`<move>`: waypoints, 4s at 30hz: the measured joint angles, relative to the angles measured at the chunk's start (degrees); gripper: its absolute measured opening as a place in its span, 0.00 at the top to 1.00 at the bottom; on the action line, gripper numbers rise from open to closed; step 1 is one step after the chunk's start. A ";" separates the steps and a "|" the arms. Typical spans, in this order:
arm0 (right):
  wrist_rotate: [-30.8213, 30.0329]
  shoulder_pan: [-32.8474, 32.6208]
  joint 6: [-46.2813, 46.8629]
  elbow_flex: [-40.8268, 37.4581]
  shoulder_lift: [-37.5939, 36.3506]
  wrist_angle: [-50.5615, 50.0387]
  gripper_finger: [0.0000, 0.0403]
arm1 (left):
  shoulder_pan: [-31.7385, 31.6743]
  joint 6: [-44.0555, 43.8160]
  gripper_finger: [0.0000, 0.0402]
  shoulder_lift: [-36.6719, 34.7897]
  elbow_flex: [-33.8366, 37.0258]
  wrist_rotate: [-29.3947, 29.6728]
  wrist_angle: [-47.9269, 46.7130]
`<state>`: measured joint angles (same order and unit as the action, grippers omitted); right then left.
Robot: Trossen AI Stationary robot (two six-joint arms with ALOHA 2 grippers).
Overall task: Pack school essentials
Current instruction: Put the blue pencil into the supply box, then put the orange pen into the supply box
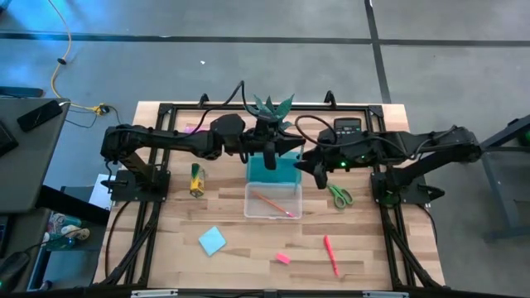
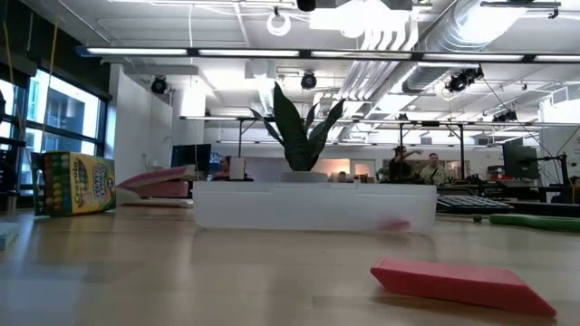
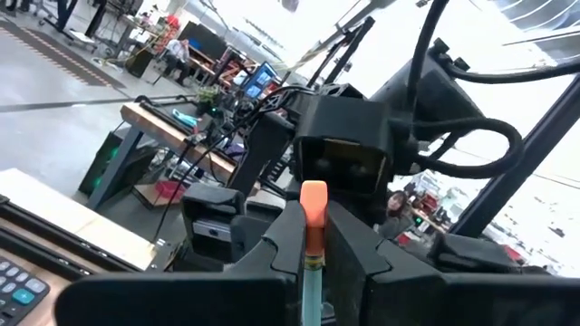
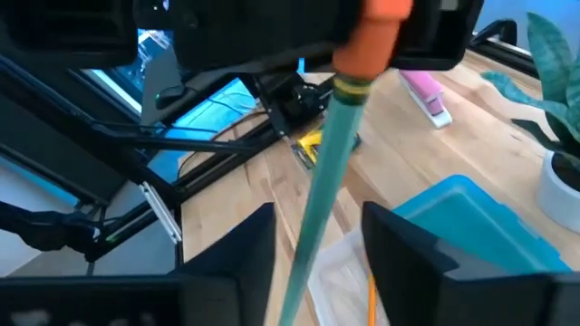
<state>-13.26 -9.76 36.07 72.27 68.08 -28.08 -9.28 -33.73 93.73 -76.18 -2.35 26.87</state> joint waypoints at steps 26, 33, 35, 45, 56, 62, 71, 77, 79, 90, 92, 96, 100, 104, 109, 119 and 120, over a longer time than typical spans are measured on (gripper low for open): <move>0.17 0.00 3.15 0.00 0.02 -6.51 0.98 | -0.02 11.43 0.61 -0.12 0.00 -1.10 -10.06; 0.15 0.00 7.29 0.00 0.00 -14.42 0.98 | -0.59 14.95 0.51 -4.83 0.00 -2.10 -22.87; -0.35 0.00 8.65 0.00 0.38 -16.23 0.98 | -0.61 16.20 0.51 -6.66 0.02 -1.88 -27.84; -0.24 0.02 8.51 0.00 9.24 -16.52 0.98 | 0.74 15.12 0.51 -15.77 0.04 -1.49 -53.49; 6.28 1.14 1.16 0.00 23.46 -3.16 0.98 | 5.37 9.81 0.51 -23.99 0.00 13.95 -74.24; 6.55 1.15 -5.87 4.81 29.66 -3.42 0.98 | 7.05 7.08 0.51 -24.26 0.02 17.97 -82.37; 7.87 1.54 -13.81 17.60 40.22 -16.87 0.98 | 7.15 5.34 0.51 -24.26 0.03 19.69 -84.56; 9.93 2.14 -14.80 17.75 42.36 -17.14 0.98 | 7.15 5.35 0.51 -24.24 0.04 19.74 -84.51; 10.85 2.50 -15.40 17.77 43.01 -17.53 0.98 | 7.15 5.35 0.51 -24.24 0.04 20.23 -84.49; 15.40 2.73 -15.12 17.68 46.60 -19.21 0.98 | 7.15 5.38 0.51 -24.24 0.04 20.74 -84.46; 15.53 2.64 -14.58 17.69 47.01 -19.25 0.97 | 7.15 5.38 0.51 -24.24 0.04 20.74 -84.34; 15.74 2.62 -13.52 17.66 46.99 -19.23 0.92 | 7.15 5.36 0.51 -24.22 0.04 20.59 -84.38; 16.97 2.62 -12.54 17.66 47.01 -19.31 0.83 | 7.15 5.38 0.51 -24.22 0.04 20.46 -84.40; 19.43 2.62 -12.10 17.66 46.88 -19.85 0.75 | 7.15 5.38 0.51 -24.22 0.04 19.73 -84.44; 18.59 2.73 -10.86 17.66 44.78 -22.40 0.71 | 7.15 5.38 0.51 -24.22 0.04 19.58 -84.45; 2.92 0.86 -13.63 17.64 34.06 -31.06 0.76 | 7.15 5.38 0.51 -24.22 0.04 19.45 -84.45; 1.39 0.45 -13.63 17.23 32.87 -32.07 0.76 | 7.15 5.38 0.51 -24.22 0.05 19.45 -84.47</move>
<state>-11.86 -9.31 22.44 89.50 100.95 -60.15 -2.13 -28.36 69.52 -76.13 17.10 -57.60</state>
